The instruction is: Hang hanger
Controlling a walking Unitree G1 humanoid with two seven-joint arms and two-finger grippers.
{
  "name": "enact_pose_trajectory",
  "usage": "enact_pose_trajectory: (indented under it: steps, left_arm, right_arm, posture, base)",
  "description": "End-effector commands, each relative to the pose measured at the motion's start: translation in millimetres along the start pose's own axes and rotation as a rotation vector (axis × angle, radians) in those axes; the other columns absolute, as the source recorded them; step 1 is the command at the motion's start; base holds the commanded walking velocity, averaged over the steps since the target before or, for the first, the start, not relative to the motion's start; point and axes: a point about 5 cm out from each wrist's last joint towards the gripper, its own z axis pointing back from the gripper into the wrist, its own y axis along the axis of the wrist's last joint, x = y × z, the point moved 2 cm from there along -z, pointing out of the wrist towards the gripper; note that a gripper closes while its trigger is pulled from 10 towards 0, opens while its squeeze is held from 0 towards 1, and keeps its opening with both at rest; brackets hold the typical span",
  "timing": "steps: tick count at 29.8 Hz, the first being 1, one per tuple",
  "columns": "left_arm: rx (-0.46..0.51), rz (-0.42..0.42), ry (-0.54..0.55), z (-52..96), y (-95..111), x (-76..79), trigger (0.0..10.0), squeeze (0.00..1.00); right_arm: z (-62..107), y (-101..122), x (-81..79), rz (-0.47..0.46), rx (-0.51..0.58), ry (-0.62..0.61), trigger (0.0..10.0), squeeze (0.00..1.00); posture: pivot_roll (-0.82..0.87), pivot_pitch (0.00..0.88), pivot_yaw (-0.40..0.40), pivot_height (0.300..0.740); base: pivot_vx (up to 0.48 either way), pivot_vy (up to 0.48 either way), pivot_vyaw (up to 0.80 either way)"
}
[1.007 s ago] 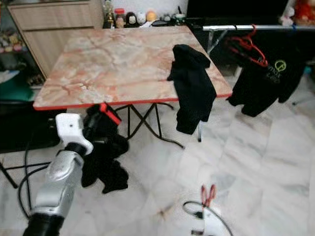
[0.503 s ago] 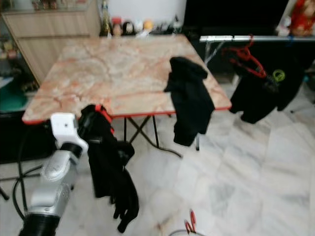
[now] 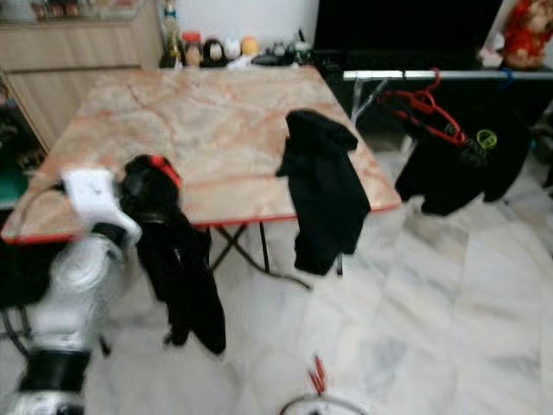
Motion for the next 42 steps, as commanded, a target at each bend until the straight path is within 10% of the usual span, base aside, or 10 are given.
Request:
enact_pose_trajectory:
  steps: [1, 15, 42]
  left_arm:
    - [0.073, -0.035, -0.045, -23.4, 25, 4.6, 10.0, 0.0]
    - [0.133, -0.12, -0.024, -86.5, 74, -5.5, 10.0, 0.0]
    - [0.182, -0.097, -0.013, -95.2, 80, -5.9, 10.0, 0.0]
  right_arm:
    - [-0.2, -14, 8.5, 0.01, -0.033, -0.017, 10.0, 0.0]
    - [-0.2, -4, 3.8, 0.051, 0.007, -0.005, 10.0, 0.0]
    - [-0.2, -3, 4.0, 0.069, 0.02, -0.004, 10.0, 0.0]
  posture:
    - [0.09, 0.0, -0.016, 0.74]
    - [0.08, 0.0, -0.002, 0.74]
    - [0.08, 0.0, -0.008, 0.74]
  base:
    - [0.311, 0.0, 0.0]
    - [0.313, 0.0, 0.0]
    - [0.311, 0.0, 0.0]
